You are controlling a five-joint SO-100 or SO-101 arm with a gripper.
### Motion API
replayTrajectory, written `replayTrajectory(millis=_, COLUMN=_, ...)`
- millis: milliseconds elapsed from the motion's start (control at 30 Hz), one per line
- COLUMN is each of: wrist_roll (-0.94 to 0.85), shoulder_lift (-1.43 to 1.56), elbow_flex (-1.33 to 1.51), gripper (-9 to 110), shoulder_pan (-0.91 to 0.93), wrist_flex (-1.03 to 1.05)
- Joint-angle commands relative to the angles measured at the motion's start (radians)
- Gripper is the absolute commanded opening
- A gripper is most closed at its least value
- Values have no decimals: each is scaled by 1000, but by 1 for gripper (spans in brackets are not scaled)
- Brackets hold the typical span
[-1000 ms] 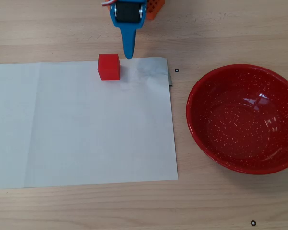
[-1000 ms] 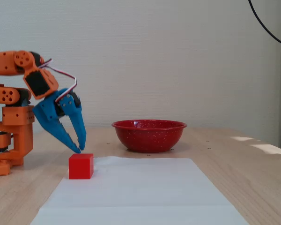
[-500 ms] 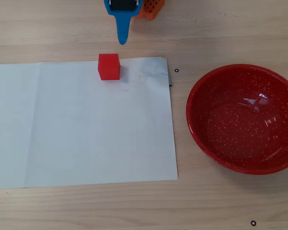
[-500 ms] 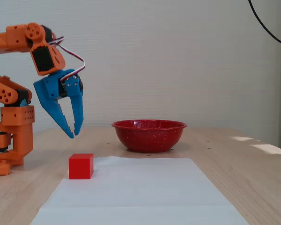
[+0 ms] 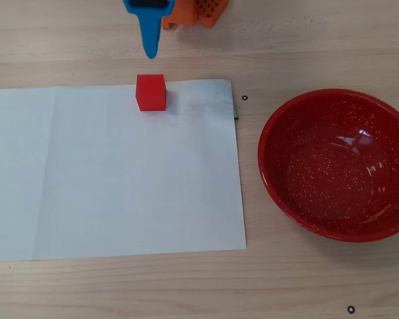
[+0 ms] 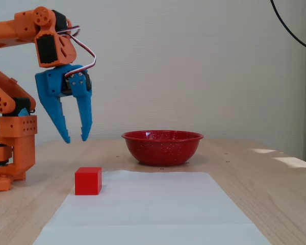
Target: Grasp the red cube and put it in the red bowl
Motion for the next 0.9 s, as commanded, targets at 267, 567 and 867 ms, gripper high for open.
replayTrajectory(millis=267, wrist_roll=67, shoulder_lift=-74, elbow_flex=-112, gripper=38, shoulder_pan=-52, wrist_flex=-8)
replayTrajectory(millis=567, wrist_roll=58, shoulder_lift=-169, elbow_flex=-95, gripper=53, shoulder_pan=-35, wrist_flex=-61)
replayTrajectory(millis=867, wrist_roll=51, shoulder_lift=-244, elbow_flex=-66, gripper=55, shoulder_pan=-14, wrist_flex=-127)
